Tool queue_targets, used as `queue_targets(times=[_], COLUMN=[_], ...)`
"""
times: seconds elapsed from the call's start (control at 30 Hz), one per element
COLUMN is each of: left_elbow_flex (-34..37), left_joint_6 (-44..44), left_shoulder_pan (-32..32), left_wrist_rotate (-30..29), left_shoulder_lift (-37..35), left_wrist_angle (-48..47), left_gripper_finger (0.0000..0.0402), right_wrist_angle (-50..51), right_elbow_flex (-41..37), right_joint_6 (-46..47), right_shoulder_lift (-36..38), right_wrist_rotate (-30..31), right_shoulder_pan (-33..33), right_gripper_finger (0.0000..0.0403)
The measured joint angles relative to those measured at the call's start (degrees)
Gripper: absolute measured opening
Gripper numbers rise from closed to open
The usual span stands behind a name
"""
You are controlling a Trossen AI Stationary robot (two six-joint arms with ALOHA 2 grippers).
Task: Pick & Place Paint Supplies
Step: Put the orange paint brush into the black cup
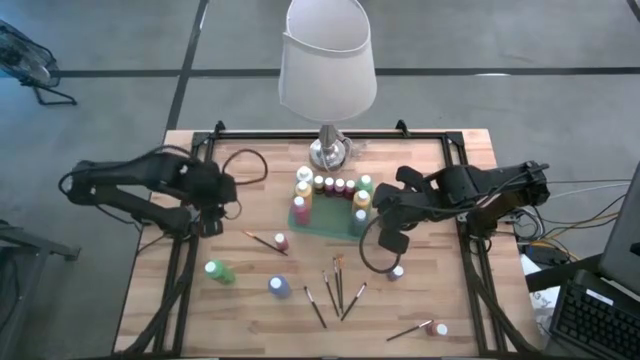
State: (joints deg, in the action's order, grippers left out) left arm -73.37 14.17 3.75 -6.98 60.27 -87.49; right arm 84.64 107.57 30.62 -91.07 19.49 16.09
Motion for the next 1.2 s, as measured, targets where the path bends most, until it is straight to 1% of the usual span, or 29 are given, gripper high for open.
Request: queue_targets(times=[0.17, 0.33, 0.43, 0.57, 0.73, 0.77, 0.9, 1.03, 1.2], left_elbow_flex=[7.12, 15.11, 19.64, 24.89, 30.54, 31.39, 30.42, 30.76, 31.11], left_joint_6=[-2.8, -7.62, -11.66, -16.52, -17.55, -17.57, -18.26, -18.44, -16.87], left_shoulder_pan=[-0.07, -1.19, -1.42, -1.46, -1.85, -2.07, -3.34, -5.55, -8.77], left_wrist_rotate=[-0.16, -0.36, -0.18, -0.07, 2.07, 2.45, 3.51, 6.73, 8.63], left_shoulder_lift=[1.44, 1.62, 1.68, 1.68, 1.72, 2.01, 4.43, 8.41, 13.57], left_wrist_angle=[1.93, 9.17, 13.55, 19.9, 26.83, 27.62, 29.95, 31.15, 31.05], left_gripper_finger=[0.0157, 0.0194, 0.0209, 0.0214, 0.0209, 0.0208, 0.0207, 0.0206, 0.0206], right_wrist_angle=[0.0, -0.02, -0.04, -0.04, -0.04, -0.06, -0.07, -0.07, -0.07], right_elbow_flex=[0.0, 0.0, 0.0, 0.0, 0.0, 0.0, 0.0, 0.0, 0.0], right_joint_6=[0.71, 2.28, 2.44, 2.57, 2.48, 2.46, 2.19, 2.01, 2.26], right_shoulder_lift=[0.0, 0.0, 0.0, 0.0, 0.0, 0.0, 0.0, 0.0, 0.0], right_wrist_rotate=[0.0, -0.1, -0.27, -0.35, -0.41, -0.42, -0.39, -0.08, -0.07], right_shoulder_pan=[-0.12, -0.1, -0.1, -0.1, -0.1, -0.1, -0.13, -0.14, -0.1], right_gripper_finger=[0.0053, 0.0067, 0.0075, 0.0084, 0.0093, 0.0095, 0.01, 0.0103, 0.0091])
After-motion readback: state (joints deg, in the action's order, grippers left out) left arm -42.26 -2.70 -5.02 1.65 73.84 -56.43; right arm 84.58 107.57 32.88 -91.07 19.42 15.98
